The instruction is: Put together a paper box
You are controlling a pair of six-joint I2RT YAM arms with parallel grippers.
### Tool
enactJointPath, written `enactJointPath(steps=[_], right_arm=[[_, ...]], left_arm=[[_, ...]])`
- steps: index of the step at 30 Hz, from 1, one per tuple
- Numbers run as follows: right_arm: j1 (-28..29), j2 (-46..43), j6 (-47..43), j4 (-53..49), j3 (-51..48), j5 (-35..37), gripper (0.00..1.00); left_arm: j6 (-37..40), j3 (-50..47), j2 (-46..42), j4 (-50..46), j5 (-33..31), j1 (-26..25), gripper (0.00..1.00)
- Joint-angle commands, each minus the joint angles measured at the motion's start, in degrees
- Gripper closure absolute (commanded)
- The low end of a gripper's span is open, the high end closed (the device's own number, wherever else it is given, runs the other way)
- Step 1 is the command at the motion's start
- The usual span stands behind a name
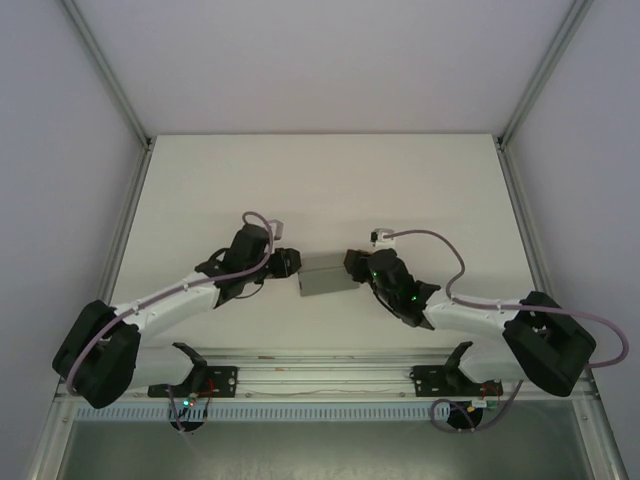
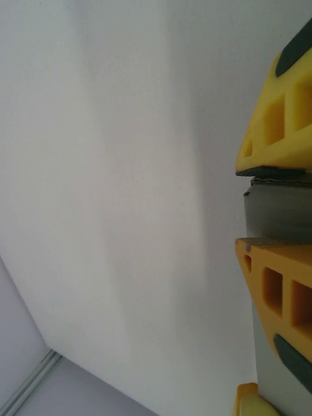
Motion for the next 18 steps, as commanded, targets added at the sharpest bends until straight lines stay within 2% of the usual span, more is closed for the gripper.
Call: enactJointPath(steps=[1,5,7,10,15,18], right_arm=[[0.2,3.5,0.1,-7.8,-6.4,0.5,0.74],[0.2,5.5,-0.5,-2.5,-9.2,-1.3,0.74],[0.3,6.5,-1.5,0.1,-10.3,-1.9,0.75],[0.3,7.4,-3.0,2.8,-11.5,-2.4,0.75],[0.3,6.7,-4.3,3.9,-12.7,-2.3,0.76],[0.3,6.0,-4.5,3.7,-13.2,-2.2,0.76]], left_arm=[[-0.1,-9.3,2.5,6.0,5.2,-0.7,0.72],[1.8,-16.2,2.4,16.6,4.8,-1.7,0.67],[5.0,-17.6,2.1,18.3,1.5,-3.8,0.65],[9.2,-18.6,1.6,18.0,-7.5,-8.4,0.65],[9.0,-21.9,0.3,20.4,-23.0,-14.0,0.67],[9.4,-22.2,-0.9,18.6,-32.7,-18.1,0.69]])
